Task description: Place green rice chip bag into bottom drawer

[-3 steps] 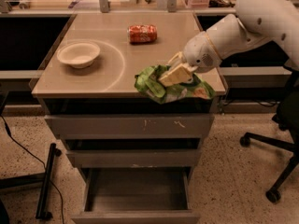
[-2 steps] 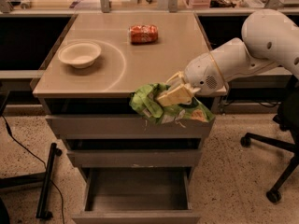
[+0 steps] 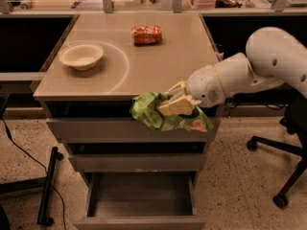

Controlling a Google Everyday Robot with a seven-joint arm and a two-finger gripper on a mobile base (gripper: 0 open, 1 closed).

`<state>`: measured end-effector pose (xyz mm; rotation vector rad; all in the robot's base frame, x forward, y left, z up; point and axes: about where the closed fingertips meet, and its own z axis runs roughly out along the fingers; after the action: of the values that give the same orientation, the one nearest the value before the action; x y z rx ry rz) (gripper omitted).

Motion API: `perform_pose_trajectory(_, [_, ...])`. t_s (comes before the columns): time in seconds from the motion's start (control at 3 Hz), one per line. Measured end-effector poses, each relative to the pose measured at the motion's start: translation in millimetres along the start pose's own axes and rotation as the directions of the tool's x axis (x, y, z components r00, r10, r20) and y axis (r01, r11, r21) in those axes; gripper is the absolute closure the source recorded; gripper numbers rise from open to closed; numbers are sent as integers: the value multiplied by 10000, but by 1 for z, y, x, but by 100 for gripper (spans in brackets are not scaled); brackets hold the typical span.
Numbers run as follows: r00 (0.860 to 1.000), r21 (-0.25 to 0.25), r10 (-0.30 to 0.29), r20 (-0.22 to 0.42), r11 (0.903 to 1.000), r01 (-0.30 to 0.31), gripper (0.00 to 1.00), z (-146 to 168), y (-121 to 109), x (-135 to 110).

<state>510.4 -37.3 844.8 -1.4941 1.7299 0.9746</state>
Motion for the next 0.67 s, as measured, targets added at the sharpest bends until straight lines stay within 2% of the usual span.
perform_pose_trajectory(0.33, [9936, 272, 253, 1105, 9992, -284, 100, 43, 2, 38])
perform_pose_trajectory(0.67, [9761, 411, 881, 1985, 9943, -981, 100, 84, -1, 80])
